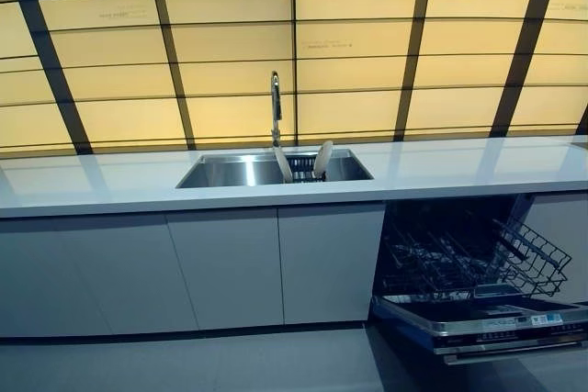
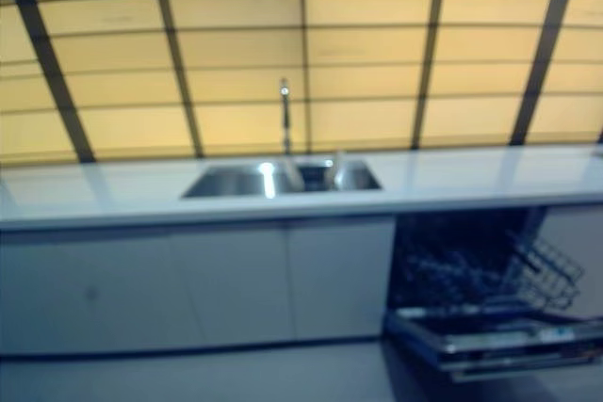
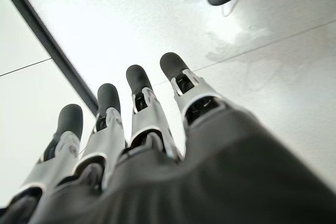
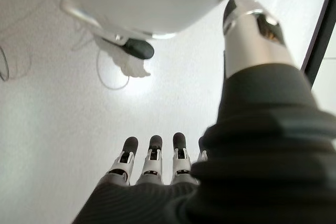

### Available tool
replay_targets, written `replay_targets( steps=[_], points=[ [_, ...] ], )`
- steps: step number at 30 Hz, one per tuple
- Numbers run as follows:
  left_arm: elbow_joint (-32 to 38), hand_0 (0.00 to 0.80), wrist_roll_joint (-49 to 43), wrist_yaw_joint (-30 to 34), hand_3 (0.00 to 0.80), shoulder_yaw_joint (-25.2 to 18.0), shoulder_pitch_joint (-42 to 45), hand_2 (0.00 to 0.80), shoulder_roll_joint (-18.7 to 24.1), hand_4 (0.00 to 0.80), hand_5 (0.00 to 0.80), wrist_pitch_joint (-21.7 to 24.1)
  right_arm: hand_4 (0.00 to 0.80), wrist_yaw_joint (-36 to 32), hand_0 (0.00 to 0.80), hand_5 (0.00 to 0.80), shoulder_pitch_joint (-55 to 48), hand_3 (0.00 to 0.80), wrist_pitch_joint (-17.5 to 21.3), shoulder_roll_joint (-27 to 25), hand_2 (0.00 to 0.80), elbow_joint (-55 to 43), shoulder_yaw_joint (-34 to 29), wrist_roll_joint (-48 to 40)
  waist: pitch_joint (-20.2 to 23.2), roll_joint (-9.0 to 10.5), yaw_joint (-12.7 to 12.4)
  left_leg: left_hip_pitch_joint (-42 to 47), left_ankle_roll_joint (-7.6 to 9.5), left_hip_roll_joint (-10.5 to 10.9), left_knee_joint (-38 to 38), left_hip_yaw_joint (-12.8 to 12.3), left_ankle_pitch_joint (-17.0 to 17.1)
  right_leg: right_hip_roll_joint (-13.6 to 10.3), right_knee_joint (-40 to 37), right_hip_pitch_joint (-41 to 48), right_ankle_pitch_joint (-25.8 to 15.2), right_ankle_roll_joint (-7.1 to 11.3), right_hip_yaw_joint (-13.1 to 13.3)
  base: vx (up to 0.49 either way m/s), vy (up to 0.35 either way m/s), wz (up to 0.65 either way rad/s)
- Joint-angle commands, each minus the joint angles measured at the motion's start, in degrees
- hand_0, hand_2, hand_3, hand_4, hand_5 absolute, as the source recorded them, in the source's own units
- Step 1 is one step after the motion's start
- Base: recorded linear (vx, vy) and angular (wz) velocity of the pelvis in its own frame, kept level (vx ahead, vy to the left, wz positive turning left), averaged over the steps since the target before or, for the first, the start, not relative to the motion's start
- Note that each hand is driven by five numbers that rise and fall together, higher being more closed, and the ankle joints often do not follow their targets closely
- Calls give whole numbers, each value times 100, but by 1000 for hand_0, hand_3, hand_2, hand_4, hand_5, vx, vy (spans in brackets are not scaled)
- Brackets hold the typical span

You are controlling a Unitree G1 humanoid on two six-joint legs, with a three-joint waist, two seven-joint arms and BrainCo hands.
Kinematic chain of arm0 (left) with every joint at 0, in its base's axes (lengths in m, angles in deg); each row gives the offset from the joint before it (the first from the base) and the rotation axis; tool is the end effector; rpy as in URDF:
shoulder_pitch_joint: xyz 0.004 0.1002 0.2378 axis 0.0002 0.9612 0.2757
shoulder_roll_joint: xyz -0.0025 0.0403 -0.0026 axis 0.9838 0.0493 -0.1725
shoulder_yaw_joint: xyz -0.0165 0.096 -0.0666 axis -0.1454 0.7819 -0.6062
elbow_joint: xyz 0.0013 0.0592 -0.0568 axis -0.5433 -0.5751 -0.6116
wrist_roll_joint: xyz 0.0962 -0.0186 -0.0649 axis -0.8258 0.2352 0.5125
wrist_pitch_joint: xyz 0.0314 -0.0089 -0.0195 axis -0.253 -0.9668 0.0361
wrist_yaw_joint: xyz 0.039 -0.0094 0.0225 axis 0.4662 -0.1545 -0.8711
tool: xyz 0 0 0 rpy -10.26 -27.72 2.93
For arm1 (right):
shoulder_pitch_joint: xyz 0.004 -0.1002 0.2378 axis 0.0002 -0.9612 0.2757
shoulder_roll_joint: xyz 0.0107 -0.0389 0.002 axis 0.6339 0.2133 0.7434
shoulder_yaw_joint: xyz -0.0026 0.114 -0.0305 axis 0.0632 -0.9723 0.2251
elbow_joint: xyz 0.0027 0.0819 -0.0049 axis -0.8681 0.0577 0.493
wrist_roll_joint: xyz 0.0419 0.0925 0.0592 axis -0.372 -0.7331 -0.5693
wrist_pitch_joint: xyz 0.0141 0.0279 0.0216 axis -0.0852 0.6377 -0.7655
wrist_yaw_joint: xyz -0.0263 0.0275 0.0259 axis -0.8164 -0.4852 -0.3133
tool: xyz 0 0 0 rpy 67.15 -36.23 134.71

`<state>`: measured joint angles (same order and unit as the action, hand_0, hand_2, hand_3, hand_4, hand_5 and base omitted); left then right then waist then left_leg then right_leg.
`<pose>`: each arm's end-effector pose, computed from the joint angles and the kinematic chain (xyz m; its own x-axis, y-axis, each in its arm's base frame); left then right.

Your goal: Take plates into dishwasher

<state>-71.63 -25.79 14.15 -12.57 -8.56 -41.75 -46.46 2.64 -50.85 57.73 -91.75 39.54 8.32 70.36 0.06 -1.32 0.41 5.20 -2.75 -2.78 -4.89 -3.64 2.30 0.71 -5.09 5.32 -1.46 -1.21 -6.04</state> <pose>0.0680 0.2013 -0.1509 0.4882 0.1175 -0.8648 -0.1205 0.9905 0.0665 0.0634 -0.2184 -0.1517 0.2791 -0.1349 -0.9507 -0.2428 0.9480 -0.2058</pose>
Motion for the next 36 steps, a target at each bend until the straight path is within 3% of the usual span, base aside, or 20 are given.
replay_targets(
  steps=[1,3,4,6,8,9,13,15,19,20,21,23,25,26,27,30,31,32,34,36],
  points=[
    [182,0,-22,69,0,-23,-525,0,89,0,0,375,0,-1655,0,0,458,0,334,26,0,-362,419,-364,-184,356,-253,50,459,465,-11,247,-172,-329,9,-59,-348,469,-54,40,-76,9],
    [519,0,-95,116,0,-62,-469,0,299,0,0,529,0,-2756,0,0,544,0,392,-233,0,-1409,746,-473,-203,453,-320,25,461,457,-11,265,-152,-318,9,-69,-346,449,-65,32,-99,10],
    [680,0,-42,258,0,-64,-433,0,390,0,0,261,0,-3078,0,0,523,0,368,-356,0,-1924,887,-491,-217,491,-333,18,462,453,-11,262,-149,-313,9,-72,-346,443,-72,14,-92,3],
    [829,0,119,523,0,-80,-332,0,526,0,0,38,0,-3500,0,0,481,0,2,-815,0,-3465,1197,-614,-238,574,-327,3,459,449,-11,271,-142,-301,9,-84,-341,446,-80,3,-81,3],
    [844,0,309,633,0,-79,-312,0,587,0,0,-30,0,-3693,0,0,482,0,116,-1077,0,-3943,1310,-839,-242,596,-314,9,454,444,-11,263,-147,-296,9,-77,-338,447,-93,4,-46,6],
    [872,0,468,707,0,-104,-287,0,635,0,0,-122,0,-3805,0,0,519,0,-46,-1325,0,-4575,1326,-1062,-240,619,-288,24,444,444,-11,251,-156,-287,9,-64,-328,445,-93,21,-40,2],
    [768,0,689,659,0,-302,-205,0,662,0,0,-298,0,-4374,0,0,776,0,-736,-2093,0,-6903,955,-1940,-168,681,-131,87,422,429,-11,160,-191,-257,10,-9,-279,425,-18,43,-51,0],
    [605,0,657,761,0,-393,-244,0,614,0,0,-283,0,-4621,0,0,1074,0,-820,-2274,0,-7564,730,-2260,-163,690,-77,146,427,396,-11,104,-170,-225,187,-52,-183,379,43,32,-81,-7],
    [609,0,674,557,0,-439,-402,0,612,0,0,-292,0,-4653,0,0,1838,0,-1112,-2500,0,-8047,402,-2742,-390,808,-82,-173,337,327,1063,118,-484,-214,659,-206,-5,195,42,23,-143,-6],
    [578,0,727,440,0,-558,-436,0,652,0,0,-249,0,-4560,0,0,1994,0,-1258,-2590,0,-8089,396,-2844,-487,906,-103,-569,248,263,2142,131,-205,-189,692,-170,50,35,71,100,-135,-16],
    [573,0,750,441,0,-641,-395,0,673,0,0,-220,0,-4472,0,0,2016,0,-1351,-2623,0,-8156,409,-2919,-561,969,-153,-989,268,329,2961,164,-21,-186,779,-161,85,-54,134,122,-144,-17],
    [573,0,687,543,0,-771,-275,0,707,0,0,-218,0,-4426,0,0,1914,0,-1560,-2617,0,-8261,312,-2941,-664,982,-224,-1561,256,350,3647,53,264,-149,884,-100,130,-152,213,122,-65,-20],
    [571,0,668,584,0,-795,-215,0,699,0,0,-200,0,-4368,0,0,1855,0,-1626,-2564,0,-8246,280,-2930,-713,942,-279,-1754,217,377,3666,60,359,-107,892,-40,140,-143,259,169,21,-19],
    [564,0,672,631,0,-820,-66,0,661,0,0,-157,0,-4191,0,0,1778,0,-1678,-2392,0,-8126,264,-2800,-813,822,-430,-1853,97,404,3013,94,696,7,836,198,184,-56,382,484,123,-21],
    [536,0,656,660,0,-763,21,0,640,0,0,-110,0,-4018,0,0,1833,0,-1741,-2296,0,-7909,312,-2928,-839,645,-547,-1852,-14,149,1778,-9,1150,152,746,482,280,1,379,608,154,-35],
    [618,0,769,478,0,-683,40,0,652,0,0,-212,0,-3804,0,0,1883,0,-1781,-2409,0,-7963,434,-3036,-850,620,-780,-2059,-78,252,795,84,1505,199,607,1038,527,77,608,455,122,-46],
    [618,0,802,469,0,-692,35,0,657,0,0,-241,0,-3797,0,0,1886,0,-1786,-2457,0,-7973,453,-3043,-828,632,-800,-2083,-58,283,775,75,1451,186,599,1085,569,88,636,358,147,-33],
    [507,0,802,477,0,-753,14,0,678,0,0,-299,0,-3863,0,0,1876,0,-1686,-2574,0,-7904,508,-3115,-698,743,-805,-1955,128,425,727,-27,960,32,564,1186,624,210,654,298,141,2],
    [410,0,837,477,0,-741,-2,0,690,0,0,-230,0,-3851,0,0,1830,0,-1695,-2615,0,-7903,479,-3220,-626,796,-777,-1916,221,495,847,-58,732,-49,561,1191,631,264,622,292,130,-7],
    [271,0,1015,454,0,-831,-114,0,723,0,0,-201,0,-3741,0,0,1829,0,-1653,-2549,0,-7751,333,-3411,-436,881,-764,-1650,369,548,955,-77,378,-314,700,1076,573,410,236,428,149,-82]
  ],
)
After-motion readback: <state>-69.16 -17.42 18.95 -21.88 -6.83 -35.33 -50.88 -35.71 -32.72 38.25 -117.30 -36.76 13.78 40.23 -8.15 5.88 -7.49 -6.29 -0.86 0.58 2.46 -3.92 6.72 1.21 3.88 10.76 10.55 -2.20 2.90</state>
